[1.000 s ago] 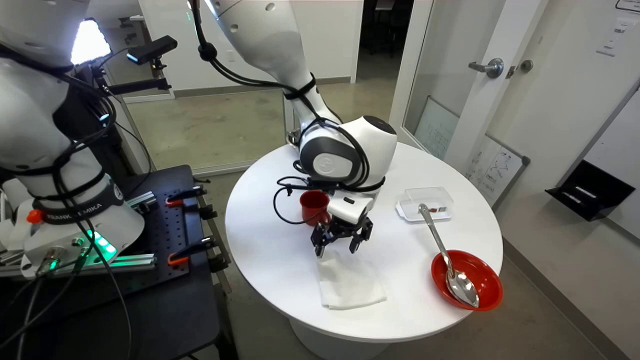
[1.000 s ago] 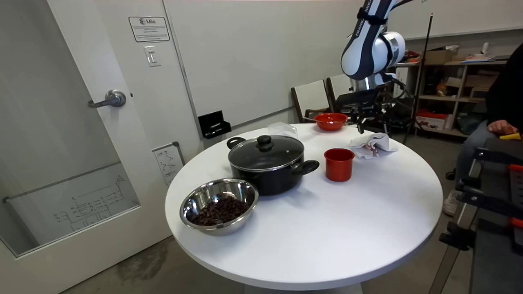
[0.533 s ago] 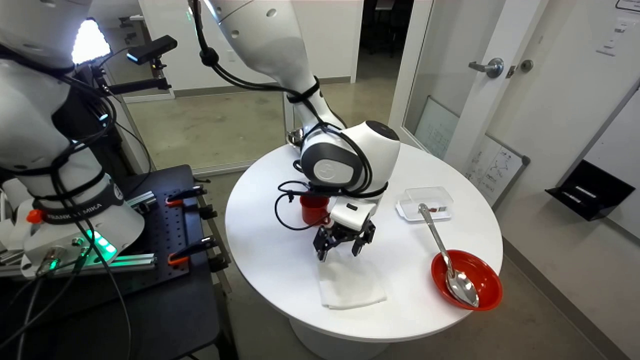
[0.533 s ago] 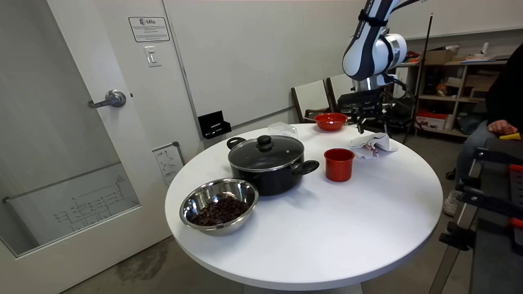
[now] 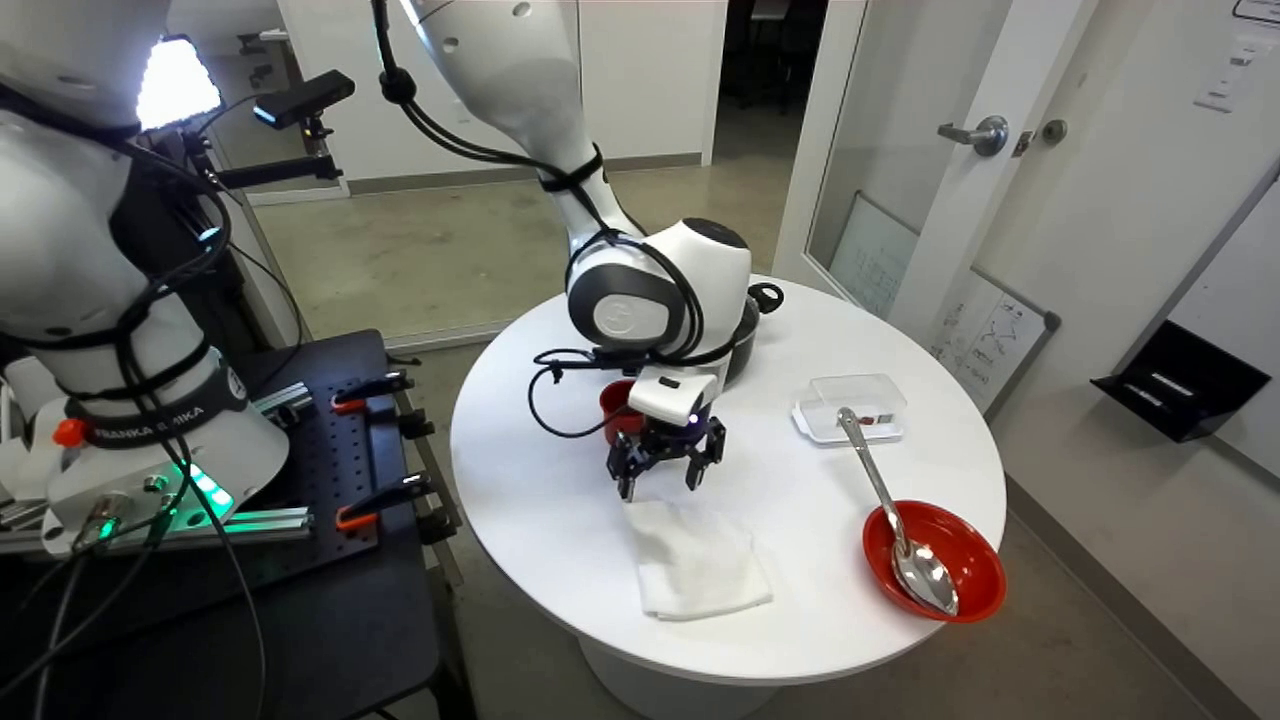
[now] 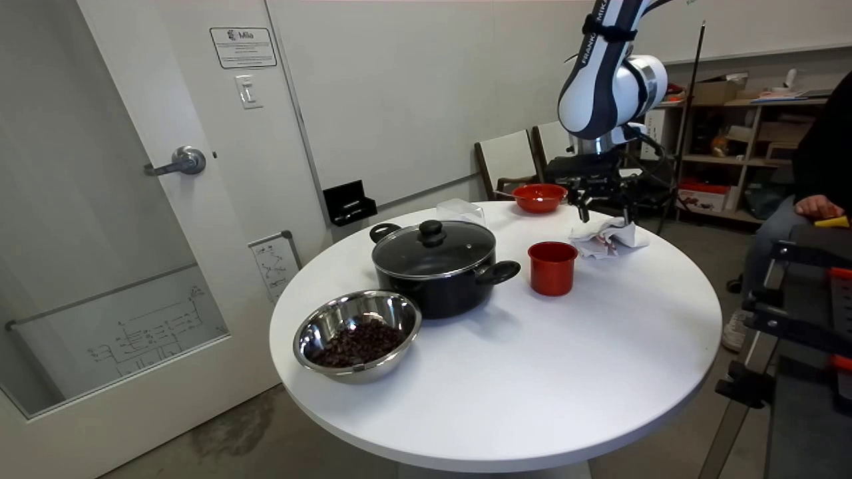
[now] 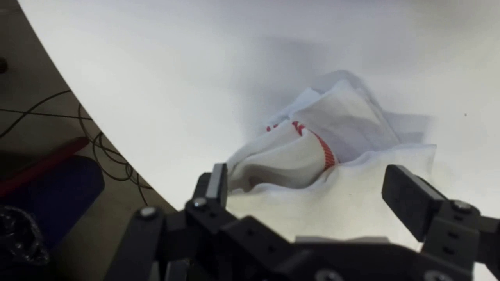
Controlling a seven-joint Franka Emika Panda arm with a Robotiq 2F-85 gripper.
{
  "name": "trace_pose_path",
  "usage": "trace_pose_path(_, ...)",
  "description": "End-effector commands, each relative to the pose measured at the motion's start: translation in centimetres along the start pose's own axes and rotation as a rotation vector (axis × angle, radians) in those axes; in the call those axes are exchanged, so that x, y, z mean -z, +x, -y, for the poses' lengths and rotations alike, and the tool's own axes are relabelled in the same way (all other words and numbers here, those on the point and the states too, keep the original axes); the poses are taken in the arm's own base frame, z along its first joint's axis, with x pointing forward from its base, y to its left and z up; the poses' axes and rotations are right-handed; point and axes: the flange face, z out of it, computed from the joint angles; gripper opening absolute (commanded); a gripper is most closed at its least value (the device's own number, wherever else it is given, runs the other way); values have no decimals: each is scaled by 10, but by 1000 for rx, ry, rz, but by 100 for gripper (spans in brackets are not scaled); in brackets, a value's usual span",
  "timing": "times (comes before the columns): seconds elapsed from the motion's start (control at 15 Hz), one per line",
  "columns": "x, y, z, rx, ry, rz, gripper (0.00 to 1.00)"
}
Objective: Use the towel to wipe the table
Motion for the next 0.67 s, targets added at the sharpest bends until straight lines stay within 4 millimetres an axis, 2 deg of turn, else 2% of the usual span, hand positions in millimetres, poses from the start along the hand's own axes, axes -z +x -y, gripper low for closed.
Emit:
trace_pose_path(0.0,0,13,-21,-73,-30,15,100)
trace_pose_path(0.27,-17,35,-28,-97,6,58,100)
trace_pose_path(0.47,-27,47,-20,-80,42,76,100)
trace_pose_path(0.6,-29,46,-14,12,81,129,100)
